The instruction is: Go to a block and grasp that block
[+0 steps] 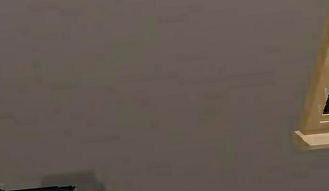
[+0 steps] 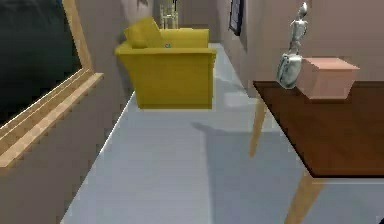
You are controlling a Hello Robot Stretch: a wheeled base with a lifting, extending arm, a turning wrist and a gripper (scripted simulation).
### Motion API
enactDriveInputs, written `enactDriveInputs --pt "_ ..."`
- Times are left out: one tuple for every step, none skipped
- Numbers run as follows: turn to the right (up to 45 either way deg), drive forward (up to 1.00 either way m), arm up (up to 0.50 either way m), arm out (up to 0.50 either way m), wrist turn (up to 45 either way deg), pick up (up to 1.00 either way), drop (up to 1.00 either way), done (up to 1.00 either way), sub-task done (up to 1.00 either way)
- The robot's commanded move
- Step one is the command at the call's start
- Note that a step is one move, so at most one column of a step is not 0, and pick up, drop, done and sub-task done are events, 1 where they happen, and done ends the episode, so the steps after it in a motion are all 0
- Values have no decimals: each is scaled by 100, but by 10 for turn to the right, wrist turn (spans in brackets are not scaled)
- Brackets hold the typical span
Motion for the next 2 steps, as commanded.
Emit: enactDriveInputs --pt "-450 0 0 0 0 0 0 0 0" --pt "-450 0 0 0 0 0 0 0 0"
